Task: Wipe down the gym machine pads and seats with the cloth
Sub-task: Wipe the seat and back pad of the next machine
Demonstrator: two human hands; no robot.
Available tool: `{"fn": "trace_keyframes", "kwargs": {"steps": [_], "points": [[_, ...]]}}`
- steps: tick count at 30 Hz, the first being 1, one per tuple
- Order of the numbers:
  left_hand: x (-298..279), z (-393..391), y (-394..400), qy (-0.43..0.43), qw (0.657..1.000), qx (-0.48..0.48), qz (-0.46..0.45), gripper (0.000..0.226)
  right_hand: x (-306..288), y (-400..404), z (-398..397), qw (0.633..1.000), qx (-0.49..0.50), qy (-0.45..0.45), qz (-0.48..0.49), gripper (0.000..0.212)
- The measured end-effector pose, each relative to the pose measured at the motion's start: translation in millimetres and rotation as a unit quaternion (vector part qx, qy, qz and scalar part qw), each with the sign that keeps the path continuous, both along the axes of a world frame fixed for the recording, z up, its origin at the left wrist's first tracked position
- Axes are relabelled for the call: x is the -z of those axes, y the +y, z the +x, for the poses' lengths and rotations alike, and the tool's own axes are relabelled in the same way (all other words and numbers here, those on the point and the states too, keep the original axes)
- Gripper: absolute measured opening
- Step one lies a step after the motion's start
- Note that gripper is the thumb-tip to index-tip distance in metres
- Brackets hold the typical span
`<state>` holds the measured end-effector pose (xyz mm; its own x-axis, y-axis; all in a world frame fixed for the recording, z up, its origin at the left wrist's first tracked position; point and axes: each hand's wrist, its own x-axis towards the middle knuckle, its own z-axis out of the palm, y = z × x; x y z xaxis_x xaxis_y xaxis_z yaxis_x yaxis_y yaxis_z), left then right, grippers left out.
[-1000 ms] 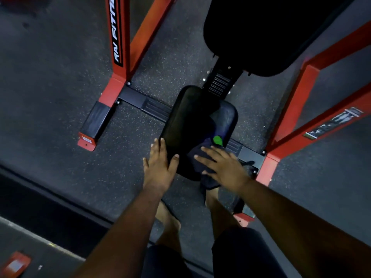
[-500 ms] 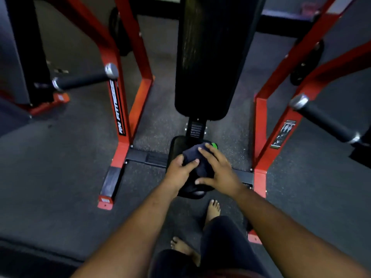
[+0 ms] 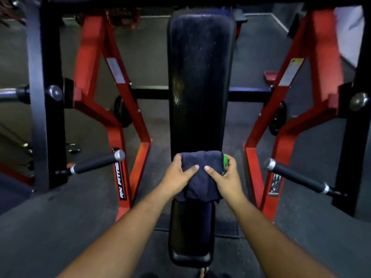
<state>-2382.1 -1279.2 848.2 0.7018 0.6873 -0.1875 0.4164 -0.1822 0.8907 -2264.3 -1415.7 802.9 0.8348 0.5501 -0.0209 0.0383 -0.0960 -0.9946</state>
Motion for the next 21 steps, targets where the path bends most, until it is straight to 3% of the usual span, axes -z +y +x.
{"fn": "trace_keyframes", "kwargs": {"steps": [2,6,11,15,18,21], "points": [[-14,18,27,0.029,0.993,0.011,0.114,0.034,-19,17,15,0.998,0.039,-0.058,0.002,0.060],[-46,53,70,0.063,0.964,0.041,0.256,0.038,-47,46,43,0.989,0.084,-0.121,-0.008,0.063],[-105,109,143,0.002,0.910,0.096,0.403,0.042,-103,113,89,0.960,0.171,-0.220,-0.036,0.069],[-158,164,219,-0.057,0.842,0.095,0.528,0.038,-158,190,129,0.903,0.266,-0.320,-0.107,0.079],[-192,213,279,-0.110,0.821,0.048,0.558,0.039,-197,265,158,0.845,0.337,-0.396,-0.125,0.080],[-210,256,332,-0.105,0.840,0.046,0.530,0.037,-209,344,180,0.855,0.251,-0.418,-0.177,0.072]]}}
